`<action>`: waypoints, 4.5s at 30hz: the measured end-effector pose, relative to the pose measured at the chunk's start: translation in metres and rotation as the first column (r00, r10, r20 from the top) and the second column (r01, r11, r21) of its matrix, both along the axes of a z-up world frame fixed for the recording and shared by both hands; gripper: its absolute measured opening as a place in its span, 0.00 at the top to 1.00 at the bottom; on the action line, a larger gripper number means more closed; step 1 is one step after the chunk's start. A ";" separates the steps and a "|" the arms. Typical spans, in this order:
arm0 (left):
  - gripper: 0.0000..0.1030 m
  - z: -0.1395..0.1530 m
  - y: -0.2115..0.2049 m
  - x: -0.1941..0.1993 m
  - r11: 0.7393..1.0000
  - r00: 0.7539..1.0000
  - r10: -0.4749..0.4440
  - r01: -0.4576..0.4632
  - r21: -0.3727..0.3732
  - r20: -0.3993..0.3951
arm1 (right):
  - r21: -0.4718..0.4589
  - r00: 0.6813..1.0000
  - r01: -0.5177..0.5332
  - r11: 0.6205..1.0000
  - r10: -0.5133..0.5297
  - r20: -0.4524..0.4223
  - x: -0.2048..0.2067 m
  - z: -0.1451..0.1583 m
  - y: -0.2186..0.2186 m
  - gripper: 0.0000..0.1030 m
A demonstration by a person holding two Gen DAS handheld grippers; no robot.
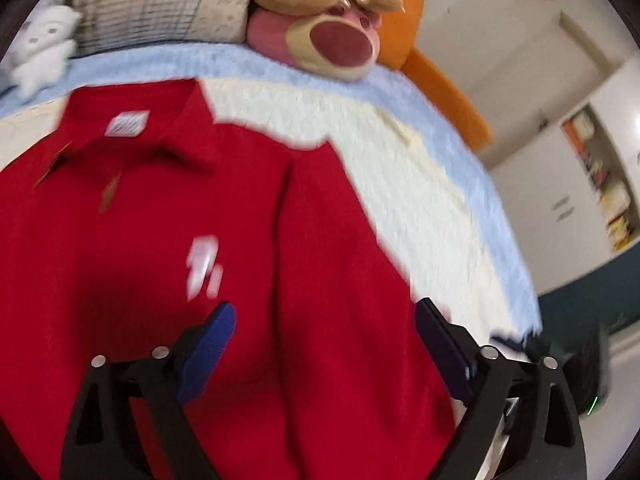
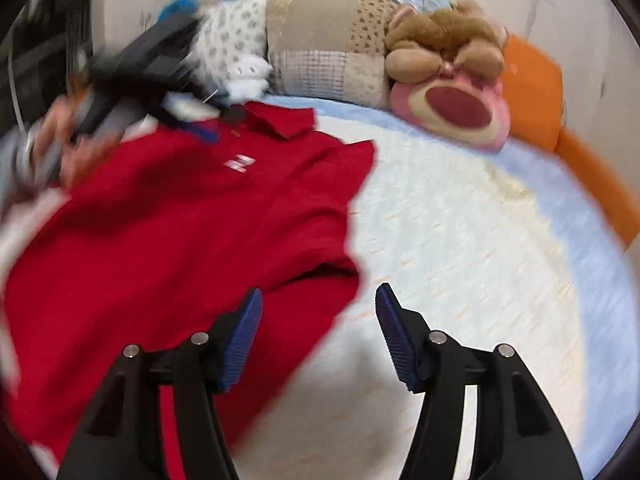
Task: Fold large clothes
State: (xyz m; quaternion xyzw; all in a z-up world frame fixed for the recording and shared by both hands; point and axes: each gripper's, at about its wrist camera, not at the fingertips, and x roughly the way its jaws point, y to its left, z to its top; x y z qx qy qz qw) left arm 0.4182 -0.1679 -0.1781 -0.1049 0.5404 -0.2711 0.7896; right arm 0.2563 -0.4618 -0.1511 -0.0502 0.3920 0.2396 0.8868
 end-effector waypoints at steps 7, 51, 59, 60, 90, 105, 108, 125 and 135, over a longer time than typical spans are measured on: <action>0.10 0.007 -0.006 -0.186 0.982 0.998 -0.070 0.069 0.173 0.002 | 0.269 0.941 0.225 0.937 -0.137 -0.311 0.029 -0.040 0.008 0.51; 0.24 -0.009 -0.038 -0.360 0.769 0.848 -0.496 0.329 0.548 0.185 | 0.301 0.914 0.303 0.904 -0.186 -0.361 0.045 -0.059 0.015 0.95; 0.74 -0.012 -0.026 -0.339 0.849 0.890 -0.420 0.317 0.424 0.177 | 0.361 0.914 0.293 0.886 -0.147 -0.379 0.048 -0.054 0.006 0.97; 0.76 -0.006 -0.025 -0.338 0.867 0.893 -0.411 0.320 0.383 0.183 | 0.369 0.915 0.291 0.883 -0.143 -0.378 0.049 -0.050 0.002 0.97; 0.18 0.023 -0.027 -0.317 0.973 0.930 -0.196 0.146 0.178 0.310 | 0.299 0.935 0.279 0.912 -0.188 -0.300 -0.076 -0.005 -0.034 0.48; 0.78 -0.020 -0.006 -0.288 0.984 0.984 -0.139 0.150 -0.101 0.113 | 0.372 0.918 0.117 0.921 0.042 -0.393 -0.171 -0.013 0.047 0.76; 0.78 -0.001 0.018 -0.298 0.980 0.984 -0.108 0.129 -0.149 0.142 | 0.407 0.933 0.056 0.912 0.098 -0.347 -0.179 0.007 0.057 0.77; 0.18 -0.032 0.010 -0.328 0.955 0.954 -0.092 0.002 0.298 0.285 | 0.148 0.908 0.038 0.988 0.028 -0.418 -0.186 -0.015 0.108 0.55; 0.11 0.024 0.025 -0.341 0.969 0.892 -0.031 -0.085 0.234 0.450 | 0.063 0.988 0.150 0.987 -0.147 -0.047 -0.138 0.079 0.073 0.44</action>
